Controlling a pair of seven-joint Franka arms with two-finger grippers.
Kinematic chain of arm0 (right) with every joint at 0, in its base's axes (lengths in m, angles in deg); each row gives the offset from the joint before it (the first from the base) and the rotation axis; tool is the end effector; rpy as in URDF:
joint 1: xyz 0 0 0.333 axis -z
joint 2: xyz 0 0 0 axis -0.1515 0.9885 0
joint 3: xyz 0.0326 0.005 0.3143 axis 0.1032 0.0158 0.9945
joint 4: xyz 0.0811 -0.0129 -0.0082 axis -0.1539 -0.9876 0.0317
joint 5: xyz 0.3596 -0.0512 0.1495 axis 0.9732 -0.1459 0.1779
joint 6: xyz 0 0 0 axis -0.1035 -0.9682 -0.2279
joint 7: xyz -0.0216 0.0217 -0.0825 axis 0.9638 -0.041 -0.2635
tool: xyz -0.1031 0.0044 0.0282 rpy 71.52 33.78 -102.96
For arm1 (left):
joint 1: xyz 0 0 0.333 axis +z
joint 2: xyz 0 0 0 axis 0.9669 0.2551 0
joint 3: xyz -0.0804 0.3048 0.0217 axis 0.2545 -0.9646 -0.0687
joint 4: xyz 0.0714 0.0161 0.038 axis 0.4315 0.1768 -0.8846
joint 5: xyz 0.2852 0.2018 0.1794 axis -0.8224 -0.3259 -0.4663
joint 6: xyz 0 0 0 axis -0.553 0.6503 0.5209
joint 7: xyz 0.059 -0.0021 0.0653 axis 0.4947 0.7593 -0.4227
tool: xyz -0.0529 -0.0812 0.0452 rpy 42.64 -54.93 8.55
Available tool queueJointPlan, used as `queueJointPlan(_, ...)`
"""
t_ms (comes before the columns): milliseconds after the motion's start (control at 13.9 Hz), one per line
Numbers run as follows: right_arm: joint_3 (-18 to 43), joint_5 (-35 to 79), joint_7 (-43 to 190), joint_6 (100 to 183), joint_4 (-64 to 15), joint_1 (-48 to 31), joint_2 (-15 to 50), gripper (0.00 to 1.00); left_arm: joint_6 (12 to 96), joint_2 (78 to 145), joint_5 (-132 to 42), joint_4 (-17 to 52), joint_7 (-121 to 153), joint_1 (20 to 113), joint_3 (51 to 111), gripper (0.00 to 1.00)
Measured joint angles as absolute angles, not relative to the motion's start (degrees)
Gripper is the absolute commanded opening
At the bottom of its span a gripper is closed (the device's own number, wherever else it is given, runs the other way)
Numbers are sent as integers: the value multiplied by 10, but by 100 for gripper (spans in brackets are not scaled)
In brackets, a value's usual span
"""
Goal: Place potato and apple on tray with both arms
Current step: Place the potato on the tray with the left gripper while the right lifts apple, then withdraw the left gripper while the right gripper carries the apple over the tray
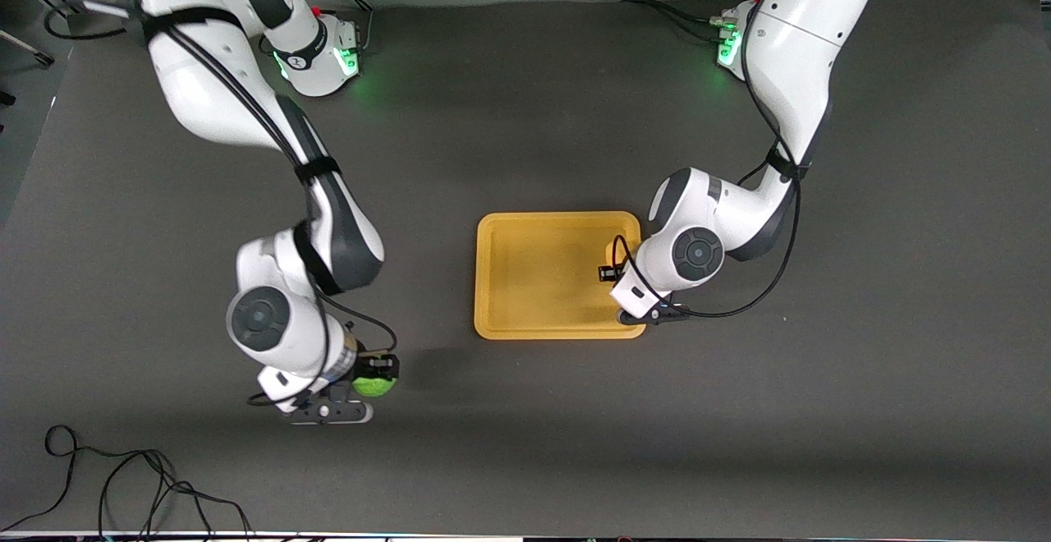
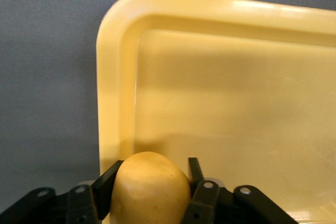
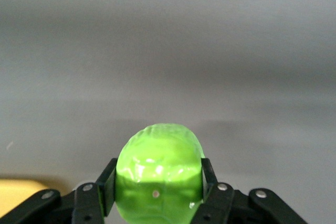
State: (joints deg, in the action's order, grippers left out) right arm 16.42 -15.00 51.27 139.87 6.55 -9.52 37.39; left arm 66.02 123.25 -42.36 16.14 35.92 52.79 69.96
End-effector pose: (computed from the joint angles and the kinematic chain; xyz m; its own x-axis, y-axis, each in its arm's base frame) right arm 0.7238 0.2263 0.3439 0.9988 0.0010 0.0497 0.0012 -1.0000 -0.0038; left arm 0.5738 -0.3283 0.2067 0.9733 0.0800 -0.2154 0.1120 -0.9837 0.1409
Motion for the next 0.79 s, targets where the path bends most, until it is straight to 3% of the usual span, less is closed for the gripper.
queueJointPlan(216, 164, -150, 512, 1299, 56, -96, 278, 54, 660, 1233, -428, 150, 359, 527, 700, 100)
queueJointPlan(432, 166, -150, 510, 1282, -26, -99, 181, 54, 636, 1222, -428, 129, 360, 529, 696, 100)
queueJointPlan(791, 171, -149, 473, 1288, -128, -122, 110, 54, 459, 1084, -438, 106, 321, 610, 684, 100)
